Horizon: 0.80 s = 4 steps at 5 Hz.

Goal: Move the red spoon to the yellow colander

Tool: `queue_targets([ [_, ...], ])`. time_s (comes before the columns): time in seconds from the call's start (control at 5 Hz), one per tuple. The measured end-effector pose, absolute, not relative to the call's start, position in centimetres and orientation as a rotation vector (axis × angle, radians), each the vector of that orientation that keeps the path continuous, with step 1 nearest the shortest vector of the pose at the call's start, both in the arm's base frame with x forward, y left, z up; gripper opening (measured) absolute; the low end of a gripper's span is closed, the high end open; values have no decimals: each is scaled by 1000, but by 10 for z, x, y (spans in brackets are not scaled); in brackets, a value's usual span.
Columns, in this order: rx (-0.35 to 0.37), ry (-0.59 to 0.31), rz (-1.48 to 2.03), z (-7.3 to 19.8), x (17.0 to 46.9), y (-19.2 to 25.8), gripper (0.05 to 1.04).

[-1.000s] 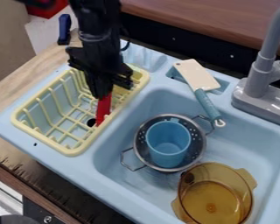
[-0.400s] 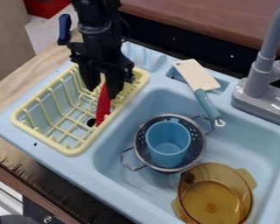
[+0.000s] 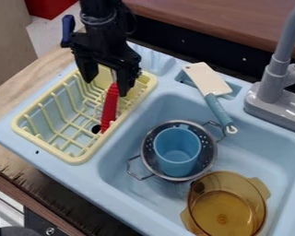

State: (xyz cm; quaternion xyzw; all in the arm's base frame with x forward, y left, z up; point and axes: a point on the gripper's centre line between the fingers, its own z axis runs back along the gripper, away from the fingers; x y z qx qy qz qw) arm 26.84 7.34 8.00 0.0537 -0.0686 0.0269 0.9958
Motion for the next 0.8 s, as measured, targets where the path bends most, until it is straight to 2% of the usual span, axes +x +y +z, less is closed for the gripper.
queue_targets([
  [0.2, 97, -146, 39, 94, 270, 65, 997],
  [0.8, 106, -164, 21, 105, 277, 46, 997],
])
